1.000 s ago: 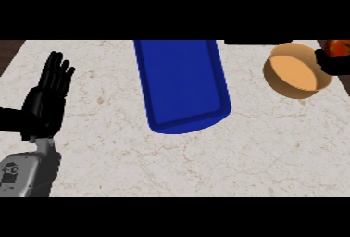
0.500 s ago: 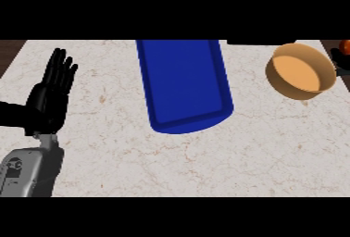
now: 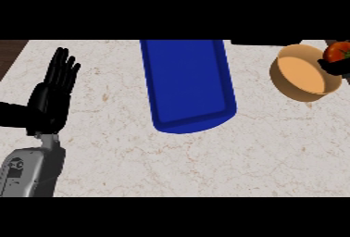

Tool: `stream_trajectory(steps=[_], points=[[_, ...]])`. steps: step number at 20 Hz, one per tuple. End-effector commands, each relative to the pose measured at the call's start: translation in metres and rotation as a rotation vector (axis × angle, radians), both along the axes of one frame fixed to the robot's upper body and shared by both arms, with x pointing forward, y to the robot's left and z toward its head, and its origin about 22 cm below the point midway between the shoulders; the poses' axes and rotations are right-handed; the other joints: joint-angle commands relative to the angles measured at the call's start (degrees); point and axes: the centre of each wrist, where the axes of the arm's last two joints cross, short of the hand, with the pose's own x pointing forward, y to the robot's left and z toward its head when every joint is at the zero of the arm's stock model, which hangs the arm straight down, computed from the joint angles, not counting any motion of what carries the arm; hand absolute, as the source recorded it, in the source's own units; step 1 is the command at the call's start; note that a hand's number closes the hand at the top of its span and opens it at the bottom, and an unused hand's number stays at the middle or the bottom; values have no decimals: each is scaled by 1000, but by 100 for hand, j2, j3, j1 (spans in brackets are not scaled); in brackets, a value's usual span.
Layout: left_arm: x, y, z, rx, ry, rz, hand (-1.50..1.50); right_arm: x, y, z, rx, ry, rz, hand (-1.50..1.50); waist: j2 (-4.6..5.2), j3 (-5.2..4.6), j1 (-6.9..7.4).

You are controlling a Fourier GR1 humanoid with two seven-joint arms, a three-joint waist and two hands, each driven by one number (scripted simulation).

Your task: Pick the tomato from the tray and place it in the pot

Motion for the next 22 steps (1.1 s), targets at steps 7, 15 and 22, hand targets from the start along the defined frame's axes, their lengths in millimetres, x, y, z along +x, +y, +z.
stream_trajectory(steps=[7,15,22], points=[[3,-2,19,1,-16,2,0,9,0,-22,158,63,184,-150,14,7,50],[-4,1,-3,8,11,-3,0,6,-17,-4,462,-170,185,-150,-6,4,-37],[-7,-4,-7,5,5,23,0,-12,-52,6,688,-270,109,-150,-21,3,-76]])
